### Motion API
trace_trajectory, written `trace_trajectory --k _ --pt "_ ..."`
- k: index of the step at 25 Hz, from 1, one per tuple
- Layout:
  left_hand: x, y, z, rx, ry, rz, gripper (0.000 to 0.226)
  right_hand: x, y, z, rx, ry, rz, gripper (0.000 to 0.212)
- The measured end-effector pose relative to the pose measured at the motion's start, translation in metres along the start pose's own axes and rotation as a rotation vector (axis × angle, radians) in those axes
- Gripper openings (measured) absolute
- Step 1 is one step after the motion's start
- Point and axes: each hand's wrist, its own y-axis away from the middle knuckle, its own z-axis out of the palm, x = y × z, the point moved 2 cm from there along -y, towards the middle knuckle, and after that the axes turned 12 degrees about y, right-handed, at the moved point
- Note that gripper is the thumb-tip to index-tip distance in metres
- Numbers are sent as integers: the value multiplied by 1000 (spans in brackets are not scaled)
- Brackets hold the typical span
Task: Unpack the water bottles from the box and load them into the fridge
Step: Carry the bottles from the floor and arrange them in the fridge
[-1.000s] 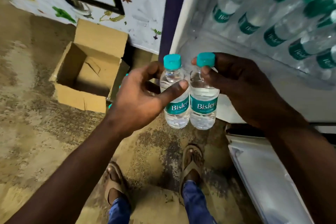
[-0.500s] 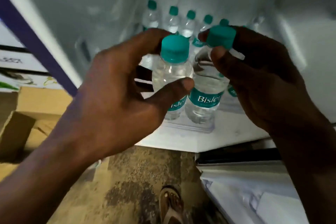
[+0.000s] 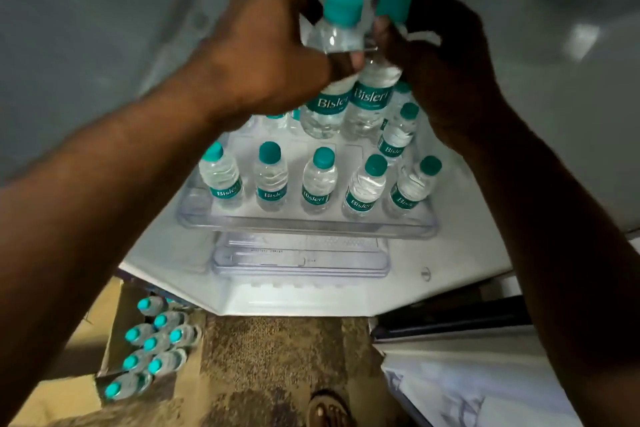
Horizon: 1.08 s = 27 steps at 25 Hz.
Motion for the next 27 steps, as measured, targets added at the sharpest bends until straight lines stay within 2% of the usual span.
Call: trace_trajectory --k 2,8,14,17,22,27 --pt "-6 -10 11 -80 -135 58 53 23 1 6 -19 144 45 39" --pt "-55 -40 49 -43 -325 -38 52 81 -5 21 -13 376 119 43" --pt "-94 -62 79 -84 -400 -211 54 108 -1 44 -100 497 149 38" --pt "-111 -66 89 -147 -439 -268 56 120 0 49 -86 664 156 42" --pt "-127 -72 104 -181 -459 -301 57 127 3 51 -178 937 198 42" --pt "-125 -84 108 -183 -462 -284 55 128 1 51 -254 1072 190 44"
